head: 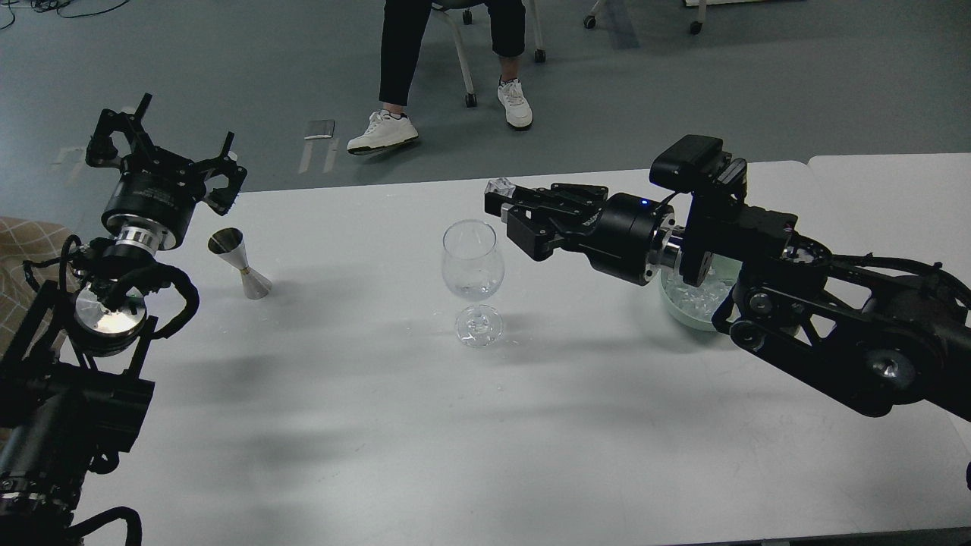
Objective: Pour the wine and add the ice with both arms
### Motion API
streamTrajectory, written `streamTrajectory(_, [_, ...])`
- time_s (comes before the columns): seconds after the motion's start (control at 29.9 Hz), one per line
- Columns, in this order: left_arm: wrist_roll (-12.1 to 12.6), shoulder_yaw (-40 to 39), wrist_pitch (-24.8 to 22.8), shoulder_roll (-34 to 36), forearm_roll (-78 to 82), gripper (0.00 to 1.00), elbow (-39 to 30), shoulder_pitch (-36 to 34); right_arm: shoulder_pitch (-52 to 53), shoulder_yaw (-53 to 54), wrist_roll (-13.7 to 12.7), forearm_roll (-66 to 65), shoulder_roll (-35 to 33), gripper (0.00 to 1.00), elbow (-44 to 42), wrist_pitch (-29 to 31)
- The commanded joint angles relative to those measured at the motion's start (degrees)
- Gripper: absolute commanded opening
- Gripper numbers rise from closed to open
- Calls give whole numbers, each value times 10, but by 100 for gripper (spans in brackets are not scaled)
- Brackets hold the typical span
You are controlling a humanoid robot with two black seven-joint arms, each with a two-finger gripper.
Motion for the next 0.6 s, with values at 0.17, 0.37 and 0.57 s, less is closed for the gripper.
streamTrajectory(0.17, [1, -2, -1, 1, -1, 98, 0, 0, 6, -2, -2, -26, 35, 6, -29, 1])
streamTrajectory(0.37, [1, -2, -1, 2, -11, 98, 0, 0, 10, -5, -2, -42, 47, 7, -40, 3])
streamTrajectory(0.57, [1, -2, -1, 2, -11, 98, 1, 1, 10, -14, 0, -58, 47, 8, -41, 3])
